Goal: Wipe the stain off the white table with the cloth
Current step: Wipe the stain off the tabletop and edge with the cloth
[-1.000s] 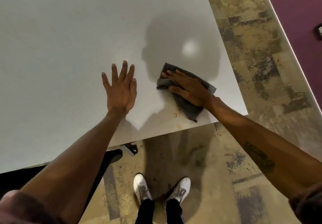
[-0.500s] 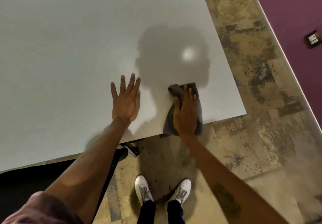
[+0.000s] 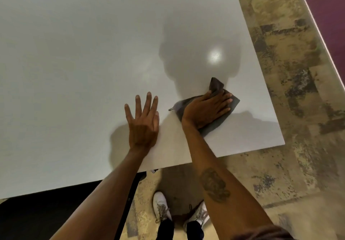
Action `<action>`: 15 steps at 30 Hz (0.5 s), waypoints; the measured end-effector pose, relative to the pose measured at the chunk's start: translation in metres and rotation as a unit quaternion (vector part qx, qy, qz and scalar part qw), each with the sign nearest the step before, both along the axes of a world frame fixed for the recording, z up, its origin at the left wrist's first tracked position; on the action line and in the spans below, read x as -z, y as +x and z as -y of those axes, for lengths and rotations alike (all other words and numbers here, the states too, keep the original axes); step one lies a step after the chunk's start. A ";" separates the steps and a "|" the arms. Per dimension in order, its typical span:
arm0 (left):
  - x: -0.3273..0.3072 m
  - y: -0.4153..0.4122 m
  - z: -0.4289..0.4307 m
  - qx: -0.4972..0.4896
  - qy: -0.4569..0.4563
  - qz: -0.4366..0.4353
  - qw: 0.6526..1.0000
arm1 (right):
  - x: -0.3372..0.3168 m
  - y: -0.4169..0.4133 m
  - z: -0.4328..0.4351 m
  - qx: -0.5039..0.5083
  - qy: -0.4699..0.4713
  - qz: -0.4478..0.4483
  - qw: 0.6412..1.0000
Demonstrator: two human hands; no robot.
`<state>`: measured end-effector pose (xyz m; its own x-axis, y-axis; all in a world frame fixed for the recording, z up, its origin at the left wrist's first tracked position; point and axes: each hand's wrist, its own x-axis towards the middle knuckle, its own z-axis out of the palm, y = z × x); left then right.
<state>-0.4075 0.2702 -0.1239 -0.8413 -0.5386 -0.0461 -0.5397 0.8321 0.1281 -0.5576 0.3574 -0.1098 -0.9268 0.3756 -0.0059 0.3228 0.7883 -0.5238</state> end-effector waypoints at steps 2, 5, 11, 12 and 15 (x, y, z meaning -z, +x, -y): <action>0.000 -0.003 0.001 -0.002 0.003 0.019 1.000 | 0.000 -0.019 0.008 0.000 0.002 0.003 1.000; -0.001 -0.003 0.002 -0.003 0.019 0.019 1.000 | -0.002 -0.048 0.019 -0.018 -0.006 0.001 1.000; -0.003 -0.003 0.002 -0.003 0.019 0.005 1.000 | -0.002 -0.107 0.033 -0.144 -0.069 -0.023 0.987; -0.004 -0.004 0.002 -0.004 0.018 0.005 1.000 | -0.001 -0.117 0.034 -0.174 -0.080 -0.011 0.981; -0.003 -0.003 0.001 -0.007 0.016 0.005 1.000 | 0.001 -0.142 0.034 -0.284 -0.106 0.013 0.953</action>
<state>-0.4106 0.2687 -0.1210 -0.8336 -0.5477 -0.0719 -0.5519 0.8204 0.1492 -0.7000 0.3234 -0.1104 -0.9787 -0.1985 -0.0519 -0.1089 0.7172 -0.6883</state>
